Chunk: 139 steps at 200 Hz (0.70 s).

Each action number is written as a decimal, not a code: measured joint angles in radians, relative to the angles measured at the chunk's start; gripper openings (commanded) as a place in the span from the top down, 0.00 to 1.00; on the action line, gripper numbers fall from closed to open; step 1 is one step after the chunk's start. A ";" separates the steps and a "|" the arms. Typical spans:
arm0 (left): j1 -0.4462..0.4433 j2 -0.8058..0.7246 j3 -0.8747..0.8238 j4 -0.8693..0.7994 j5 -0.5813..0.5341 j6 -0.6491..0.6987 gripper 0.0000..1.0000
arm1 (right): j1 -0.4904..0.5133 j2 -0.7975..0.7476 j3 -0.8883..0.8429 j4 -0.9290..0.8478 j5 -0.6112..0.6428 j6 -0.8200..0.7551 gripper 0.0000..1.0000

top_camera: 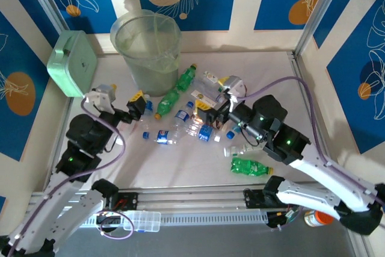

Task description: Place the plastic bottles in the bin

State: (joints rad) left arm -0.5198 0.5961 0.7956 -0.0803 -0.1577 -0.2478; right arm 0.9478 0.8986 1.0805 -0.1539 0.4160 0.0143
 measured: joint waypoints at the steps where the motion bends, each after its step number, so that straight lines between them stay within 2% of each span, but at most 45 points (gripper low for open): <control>1: -0.002 -0.001 0.005 -0.011 0.000 -0.006 0.01 | 0.006 0.004 0.011 -0.011 0.005 0.003 0.01; 9: -0.011 -0.003 0.055 -0.111 0.006 -0.064 0.01 | 0.047 0.050 0.122 -0.145 0.041 0.047 0.01; 21: -0.013 0.001 0.122 -0.252 0.034 -0.116 0.01 | 0.045 0.091 0.237 -0.286 0.066 0.118 0.01; 49: -0.014 -0.024 0.151 -0.442 0.056 -0.265 0.01 | -0.156 0.080 0.271 -0.531 -0.085 0.264 0.01; 64: -0.014 -0.053 0.116 -0.466 0.088 -0.337 0.01 | -0.201 0.081 0.254 -0.615 -0.126 0.328 0.01; 78: -0.014 -0.063 0.083 -0.467 0.115 -0.390 0.01 | -0.178 0.078 0.215 -0.671 -0.137 0.386 0.00; 102: -0.014 -0.007 0.054 -0.482 0.120 -0.449 0.01 | -0.149 0.094 0.161 -0.788 -0.132 0.532 0.04; 116: -0.014 0.047 0.042 -0.483 0.115 -0.461 0.01 | -0.149 0.115 0.129 -0.863 -0.096 0.686 0.06; 139: -0.014 0.126 0.018 -0.485 0.105 -0.476 0.01 | -0.167 0.115 0.043 -0.992 -0.049 0.990 0.13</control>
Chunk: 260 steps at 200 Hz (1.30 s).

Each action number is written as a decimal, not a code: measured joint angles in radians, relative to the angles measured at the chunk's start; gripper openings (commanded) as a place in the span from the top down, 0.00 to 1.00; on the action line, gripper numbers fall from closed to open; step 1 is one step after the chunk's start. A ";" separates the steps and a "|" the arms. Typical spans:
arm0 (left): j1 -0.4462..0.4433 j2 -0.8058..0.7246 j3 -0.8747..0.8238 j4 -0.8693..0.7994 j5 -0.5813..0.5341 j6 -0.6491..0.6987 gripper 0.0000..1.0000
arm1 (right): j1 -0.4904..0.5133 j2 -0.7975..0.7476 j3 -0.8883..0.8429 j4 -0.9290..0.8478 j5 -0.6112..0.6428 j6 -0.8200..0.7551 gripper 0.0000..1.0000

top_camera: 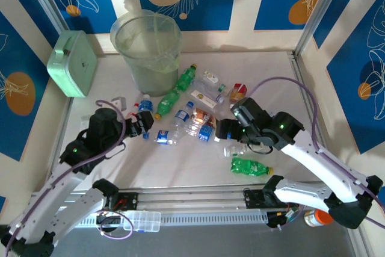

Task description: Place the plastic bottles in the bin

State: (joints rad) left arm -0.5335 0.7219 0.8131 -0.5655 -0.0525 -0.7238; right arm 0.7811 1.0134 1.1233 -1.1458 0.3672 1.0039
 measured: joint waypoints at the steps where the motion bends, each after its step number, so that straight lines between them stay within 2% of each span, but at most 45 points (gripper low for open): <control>1: 0.000 0.004 -0.002 0.000 0.000 -0.002 0.01 | -0.002 -0.002 -0.008 -0.009 0.001 0.024 0.14; 27: 0.000 0.029 -0.034 0.003 0.000 -0.005 0.01 | -0.038 -0.063 -0.143 -0.108 0.005 0.364 0.23; 42: 0.000 0.029 -0.039 0.005 0.000 -0.005 0.01 | -0.047 -0.093 -0.209 -0.136 -0.005 0.513 0.24; 64: 0.000 0.030 -0.039 0.011 0.000 -0.004 0.01 | -0.071 -0.096 -0.274 -0.143 -0.023 0.662 0.23; 86: 0.000 0.026 -0.039 0.010 0.000 -0.002 0.01 | -0.109 -0.090 -0.320 -0.135 -0.045 0.747 0.22; 165: 0.000 -0.021 -0.039 0.007 -0.007 -0.001 0.01 | -0.225 -0.089 -0.506 0.018 -0.114 0.830 0.17; 220: 0.000 -0.020 -0.057 0.009 0.002 -0.005 0.01 | -0.249 -0.048 -0.561 0.126 -0.141 0.826 0.16; 244: 0.000 -0.020 -0.066 0.013 0.010 -0.012 0.01 | -0.254 -0.024 -0.567 0.188 -0.143 0.813 0.24; 260: 0.000 -0.020 -0.074 0.017 0.020 -0.013 0.01 | -0.254 0.017 -0.572 0.243 -0.143 0.794 0.26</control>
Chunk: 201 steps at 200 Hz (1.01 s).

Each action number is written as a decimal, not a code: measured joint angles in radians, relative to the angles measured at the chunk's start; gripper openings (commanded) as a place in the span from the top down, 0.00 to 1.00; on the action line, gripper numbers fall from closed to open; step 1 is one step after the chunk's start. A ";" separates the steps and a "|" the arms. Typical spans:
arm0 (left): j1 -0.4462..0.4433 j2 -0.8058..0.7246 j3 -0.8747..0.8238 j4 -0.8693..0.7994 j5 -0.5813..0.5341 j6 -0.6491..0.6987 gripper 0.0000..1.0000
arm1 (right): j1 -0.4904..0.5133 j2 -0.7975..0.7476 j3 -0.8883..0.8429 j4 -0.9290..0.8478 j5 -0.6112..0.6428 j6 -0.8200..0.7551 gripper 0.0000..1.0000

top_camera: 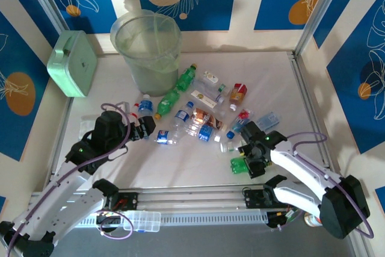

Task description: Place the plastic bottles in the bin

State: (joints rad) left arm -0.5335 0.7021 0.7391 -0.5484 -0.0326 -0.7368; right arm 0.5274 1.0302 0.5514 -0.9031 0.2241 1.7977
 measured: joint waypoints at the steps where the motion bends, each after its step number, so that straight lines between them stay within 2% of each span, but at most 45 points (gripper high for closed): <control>1: 0.000 0.000 -0.001 0.001 0.001 0.000 0.01 | 0.000 0.006 -0.002 0.005 0.000 -0.001 0.26; 27: 0.000 0.000 -0.004 0.010 0.016 0.000 0.01 | -0.010 0.088 -0.019 0.048 0.003 -0.026 0.33; 64: 0.000 0.000 -0.004 0.010 0.042 0.002 0.01 | -0.015 0.084 -0.022 0.059 0.008 -0.047 0.46; 95: 0.000 0.002 -0.004 0.010 0.060 0.005 0.01 | -0.016 -0.009 -0.022 0.043 0.027 -0.066 0.51; 110: 0.000 0.006 -0.004 0.009 0.067 0.005 0.01 | -0.016 -0.068 -0.022 0.027 0.034 -0.078 0.58; 133: 0.000 0.012 -0.003 0.010 0.093 0.013 0.01 | -0.006 -0.178 -0.021 0.008 0.054 -0.127 0.59; 174: 0.000 0.027 0.002 0.055 0.215 0.047 0.00 | 0.026 -0.397 0.003 0.036 0.056 -0.363 0.60; 201: -0.002 0.029 0.002 0.155 0.346 0.053 0.00 | 0.104 -0.466 0.072 0.140 0.036 -0.585 0.66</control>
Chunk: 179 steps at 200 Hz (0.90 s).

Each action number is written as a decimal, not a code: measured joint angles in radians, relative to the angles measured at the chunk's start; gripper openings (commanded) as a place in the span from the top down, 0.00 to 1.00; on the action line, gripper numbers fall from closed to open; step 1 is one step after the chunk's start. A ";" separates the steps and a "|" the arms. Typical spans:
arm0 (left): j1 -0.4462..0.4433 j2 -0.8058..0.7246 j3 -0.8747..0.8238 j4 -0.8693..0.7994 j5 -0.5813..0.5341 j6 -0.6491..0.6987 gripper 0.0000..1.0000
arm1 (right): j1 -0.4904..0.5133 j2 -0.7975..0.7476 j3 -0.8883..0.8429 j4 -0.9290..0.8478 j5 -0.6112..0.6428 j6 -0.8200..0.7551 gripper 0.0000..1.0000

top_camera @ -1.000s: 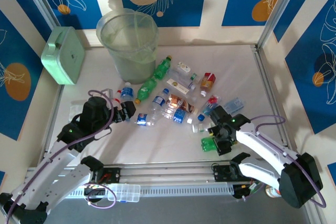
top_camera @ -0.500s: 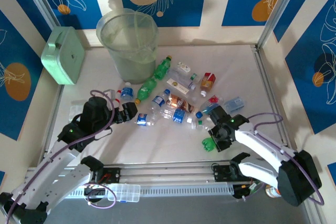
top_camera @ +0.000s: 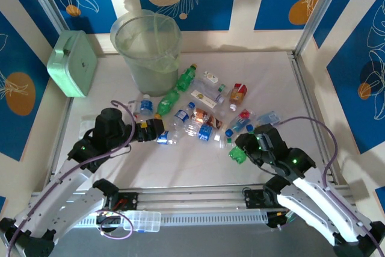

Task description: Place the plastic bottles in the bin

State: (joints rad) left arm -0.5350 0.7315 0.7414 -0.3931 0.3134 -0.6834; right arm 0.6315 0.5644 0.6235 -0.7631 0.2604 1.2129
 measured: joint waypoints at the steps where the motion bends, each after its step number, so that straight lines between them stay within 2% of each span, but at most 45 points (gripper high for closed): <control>1: 0.000 0.001 0.000 0.003 0.004 0.000 0.00 | 0.003 0.001 0.003 0.003 -0.001 -0.008 0.66; 12: 0.000 0.010 0.005 0.044 0.050 0.000 0.00 | 0.037 0.019 0.046 0.040 -0.006 -0.100 0.77; 43: -0.007 0.066 0.056 0.127 0.148 0.004 0.01 | 0.137 0.111 0.147 0.180 -0.049 -0.408 0.76; 90: -0.047 0.159 0.086 0.354 0.238 -0.031 0.10 | 0.209 0.139 0.148 0.376 -0.273 -0.776 0.79; 107: -0.095 0.204 0.086 0.425 0.258 -0.032 0.11 | 0.212 0.155 0.148 0.405 -0.341 -0.849 0.83; 147: -0.175 0.295 0.112 0.523 0.328 0.020 0.18 | 0.209 0.213 0.149 0.417 -0.465 -0.927 0.84; 179: -0.192 0.359 0.140 0.645 0.397 0.039 0.30 | 0.192 0.251 0.154 0.421 -0.526 -0.937 0.85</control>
State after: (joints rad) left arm -0.7273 1.0904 0.8818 0.2516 0.7109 -0.6441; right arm 0.8230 0.8150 0.7780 -0.3424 -0.2661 0.2764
